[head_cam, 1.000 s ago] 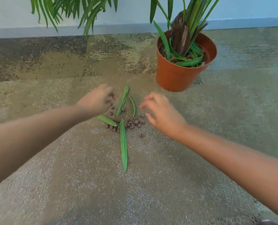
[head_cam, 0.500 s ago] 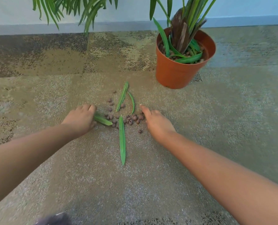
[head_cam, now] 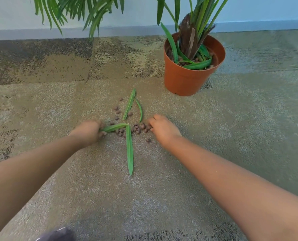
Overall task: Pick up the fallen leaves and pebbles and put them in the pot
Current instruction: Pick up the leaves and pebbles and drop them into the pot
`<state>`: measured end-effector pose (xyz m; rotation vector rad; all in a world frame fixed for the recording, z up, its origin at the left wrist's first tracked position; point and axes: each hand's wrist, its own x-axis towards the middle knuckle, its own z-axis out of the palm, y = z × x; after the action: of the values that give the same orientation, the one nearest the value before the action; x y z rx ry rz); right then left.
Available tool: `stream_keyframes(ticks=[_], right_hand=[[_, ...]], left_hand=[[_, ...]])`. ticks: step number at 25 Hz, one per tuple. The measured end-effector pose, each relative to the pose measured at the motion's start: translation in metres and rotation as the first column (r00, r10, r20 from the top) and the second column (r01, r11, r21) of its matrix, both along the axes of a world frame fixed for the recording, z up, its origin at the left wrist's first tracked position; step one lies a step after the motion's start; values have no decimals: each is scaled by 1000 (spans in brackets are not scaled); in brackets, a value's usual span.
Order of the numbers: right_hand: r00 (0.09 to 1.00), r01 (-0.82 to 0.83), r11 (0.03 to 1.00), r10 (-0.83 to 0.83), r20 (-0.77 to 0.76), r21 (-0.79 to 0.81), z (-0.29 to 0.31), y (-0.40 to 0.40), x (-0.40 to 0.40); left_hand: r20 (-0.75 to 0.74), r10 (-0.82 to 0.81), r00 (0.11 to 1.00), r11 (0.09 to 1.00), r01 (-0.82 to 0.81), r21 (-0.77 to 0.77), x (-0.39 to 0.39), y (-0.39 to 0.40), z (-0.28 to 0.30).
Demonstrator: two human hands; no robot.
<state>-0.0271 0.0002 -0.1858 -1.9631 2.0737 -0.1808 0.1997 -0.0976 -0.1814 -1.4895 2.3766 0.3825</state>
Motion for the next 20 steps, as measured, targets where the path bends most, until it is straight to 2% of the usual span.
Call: stream_keyframes(ticks=[2, 4, 5, 6, 8, 9, 10, 12, 14, 16, 17, 19, 20], right_hand=[[984, 122, 992, -124, 125, 21, -1, 6, -5], [884, 293, 951, -310, 350, 101, 1, 9, -10], [782, 372, 913, -406, 472, 170, 3, 11, -12], [635, 430, 864, -495, 593, 260, 6, 14, -14], [274, 443, 775, -596, 755, 451, 16, 20, -12], [168, 421, 760, -601, 781, 495, 22, 22, -10], [158, 400, 772, -590, 792, 495, 26, 22, -7], [330, 388, 836, -519, 789, 387, 37, 20, 1], [510, 405, 893, -397, 763, 195, 50, 17, 10], [658, 344, 939, -257, 707, 21, 63, 15, 22], [740, 269, 962, -181, 647, -38, 66, 15, 27], [869, 90, 995, -55, 491, -49, 67, 16, 31], [881, 55, 998, -30, 471, -40, 65, 17, 31]], left_hand=[[-111, 151, 982, 986, -142, 85, -3, -1, 3], [-308, 296, 904, 954, -266, 134, -4, -2, 9], [-427, 396, 813, 917, -329, 224, -6, 0, 14], [-528, 516, 674, 855, -365, 370, -11, 4, 19], [-579, 730, 362, 680, -300, 669, -25, 14, 29], [-547, 799, 251, 599, -247, 762, -34, 20, 33], [-504, 848, 163, 529, -202, 824, -45, 27, 36], [-430, 903, 17, 428, -129, 894, -71, 45, 39], [-326, 931, -166, 326, -32, 945, -96, 62, 40], [-153, 905, -398, 227, 147, 963, -108, 72, 38], [-56, 873, -484, 202, 256, 945, -111, 74, 39], [58, 829, -556, 182, 367, 912, -112, 72, 39], [63, 821, -568, 181, 363, 914, -111, 71, 38]])
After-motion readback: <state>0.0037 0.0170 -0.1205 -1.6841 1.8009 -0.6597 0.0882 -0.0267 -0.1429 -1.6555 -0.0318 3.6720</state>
